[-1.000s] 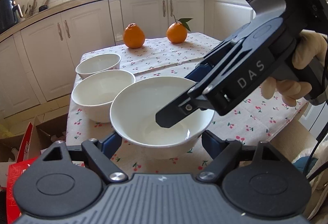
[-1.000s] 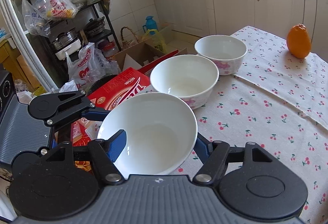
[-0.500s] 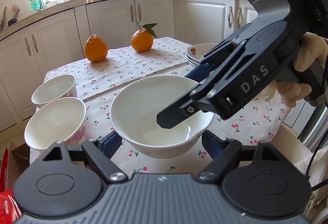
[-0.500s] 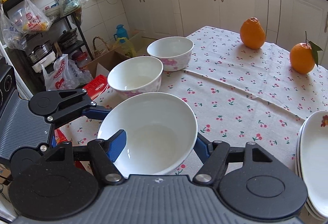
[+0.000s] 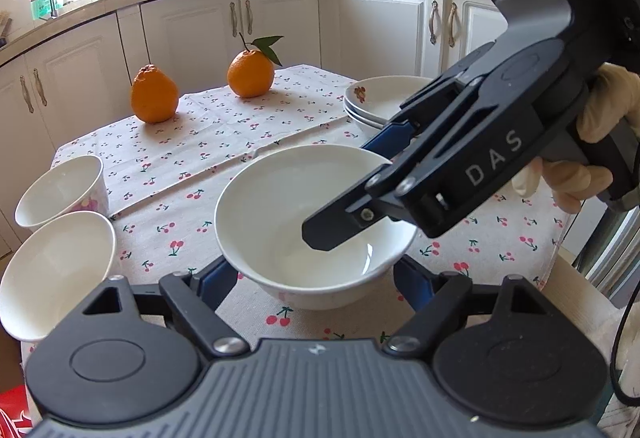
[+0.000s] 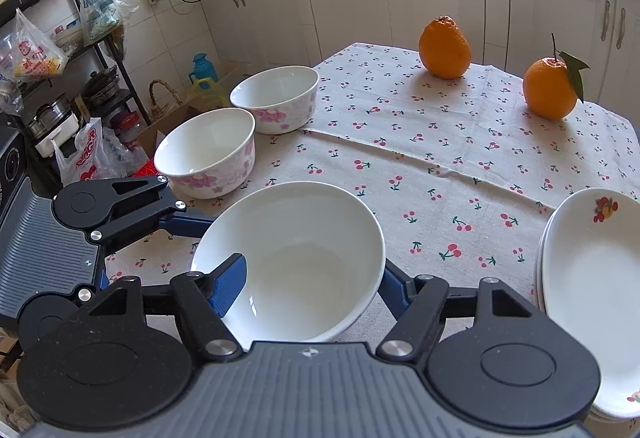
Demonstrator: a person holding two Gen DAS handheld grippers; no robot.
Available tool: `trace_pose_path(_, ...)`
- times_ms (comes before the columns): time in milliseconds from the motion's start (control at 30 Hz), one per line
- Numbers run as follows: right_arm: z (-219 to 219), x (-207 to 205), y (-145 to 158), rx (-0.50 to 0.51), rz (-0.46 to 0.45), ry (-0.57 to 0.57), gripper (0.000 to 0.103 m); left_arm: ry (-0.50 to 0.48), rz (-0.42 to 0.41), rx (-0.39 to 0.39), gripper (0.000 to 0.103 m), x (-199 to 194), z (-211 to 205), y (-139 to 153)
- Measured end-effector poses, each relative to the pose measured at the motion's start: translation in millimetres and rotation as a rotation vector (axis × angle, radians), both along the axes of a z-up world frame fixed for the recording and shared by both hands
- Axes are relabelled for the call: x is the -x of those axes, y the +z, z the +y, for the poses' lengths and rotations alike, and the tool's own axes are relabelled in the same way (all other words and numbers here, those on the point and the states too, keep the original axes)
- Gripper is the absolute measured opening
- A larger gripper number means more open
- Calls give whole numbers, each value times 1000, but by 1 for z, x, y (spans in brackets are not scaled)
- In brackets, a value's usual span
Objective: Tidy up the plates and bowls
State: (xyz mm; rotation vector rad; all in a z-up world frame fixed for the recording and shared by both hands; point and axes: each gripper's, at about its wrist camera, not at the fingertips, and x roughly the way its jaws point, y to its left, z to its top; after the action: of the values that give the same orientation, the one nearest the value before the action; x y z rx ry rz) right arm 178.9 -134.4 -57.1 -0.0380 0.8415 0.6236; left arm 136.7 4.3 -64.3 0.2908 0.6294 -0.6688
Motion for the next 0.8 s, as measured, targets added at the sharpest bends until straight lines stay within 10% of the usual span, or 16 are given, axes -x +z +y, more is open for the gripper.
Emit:
trace_pose_path(367,-2,-3,-5,-1,10,-8,77,-2,13,-2,85,-5,-2,-4)
trace_pose_path(800,3,5,12,31,-87,1,103,23,-43,42,100,12,16,2)
